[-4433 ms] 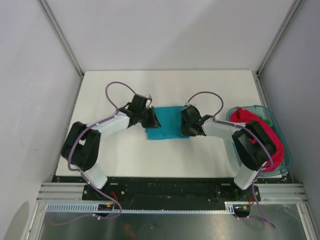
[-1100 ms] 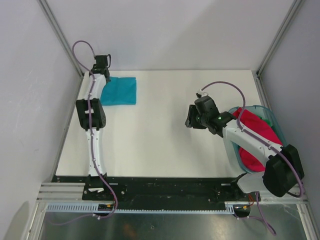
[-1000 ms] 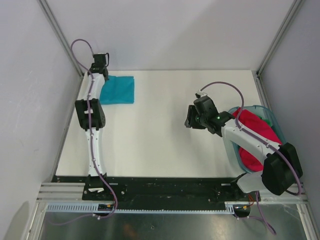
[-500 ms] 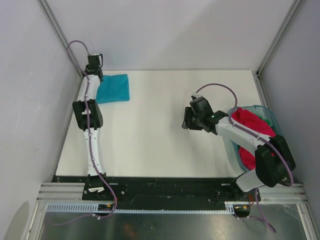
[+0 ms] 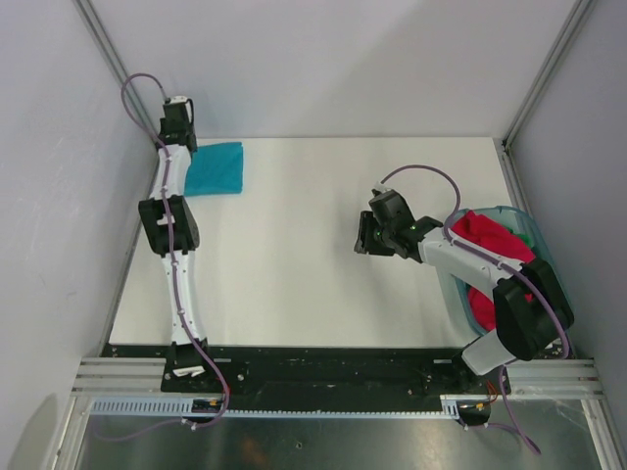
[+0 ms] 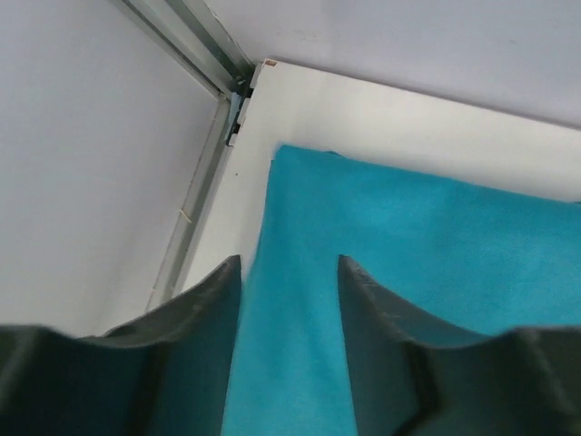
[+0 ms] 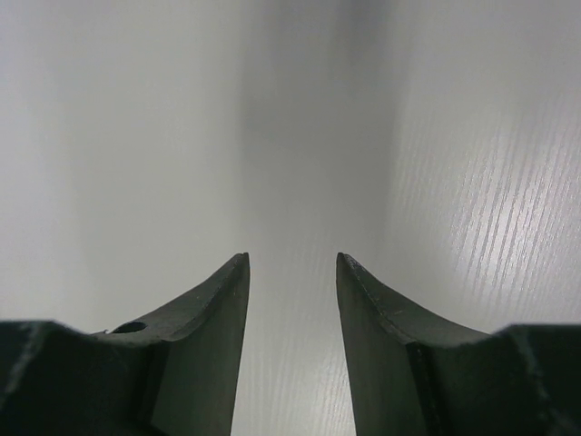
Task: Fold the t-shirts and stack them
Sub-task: Put the neatly folded tshirt into the corner of the board with the left arm
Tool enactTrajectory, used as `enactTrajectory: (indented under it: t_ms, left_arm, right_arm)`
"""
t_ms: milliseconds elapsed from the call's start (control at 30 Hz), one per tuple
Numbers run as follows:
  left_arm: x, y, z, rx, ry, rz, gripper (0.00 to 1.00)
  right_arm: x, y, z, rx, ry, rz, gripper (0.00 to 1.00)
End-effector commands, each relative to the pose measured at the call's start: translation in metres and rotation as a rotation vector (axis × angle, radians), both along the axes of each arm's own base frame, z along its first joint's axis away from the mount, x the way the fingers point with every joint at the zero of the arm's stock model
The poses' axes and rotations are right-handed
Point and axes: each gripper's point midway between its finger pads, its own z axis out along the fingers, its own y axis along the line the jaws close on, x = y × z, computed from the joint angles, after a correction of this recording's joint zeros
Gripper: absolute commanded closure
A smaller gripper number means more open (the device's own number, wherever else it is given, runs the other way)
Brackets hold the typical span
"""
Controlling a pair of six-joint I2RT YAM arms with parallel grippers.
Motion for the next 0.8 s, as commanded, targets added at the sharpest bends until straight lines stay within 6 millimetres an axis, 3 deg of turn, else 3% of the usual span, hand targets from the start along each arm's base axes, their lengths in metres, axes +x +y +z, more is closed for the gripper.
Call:
enactTrajectory:
  t_ms: [0,167,267,333,400,567,767]
  left_arm:
    - [0.005,0.008,0.042,0.019,-0.104,0.049,0.4]
    - [-0.01,0.001,0.07,-0.039,-0.151,0.096,0.26]
    - [-0.019,-0.017,0.079,-0.085,-0.159,0.092,0.2]
    - [-0.025,-0.032,0.081,-0.112,-0.154,0.079,0.08]
    - [-0.033,-0.051,0.079,-0.155,-0.143,0.06,0.02]
    - [-0.065,-0.115,0.068,-0.334,-0.097,-0.017,0.01]
    - [-0.132,-0.235,0.048,-0.422,0.031,-0.201,0.01]
  right_arm:
    - [0.012,0.013,0.021,0.043,-0.058,0.02,0.52]
    - [0.013,0.011,0.027,0.039,-0.08,0.018,0.52]
    - [0.016,0.007,0.035,0.038,-0.109,0.002,0.51]
    - [0.018,0.004,0.039,0.037,-0.124,-0.009,0.51]
    - [0.02,0.001,0.044,0.04,-0.136,-0.017,0.51]
    - [0.022,-0.006,0.055,0.041,-0.165,-0.033,0.5]
    - [0.02,-0.019,0.069,0.034,-0.192,-0.063,0.47]
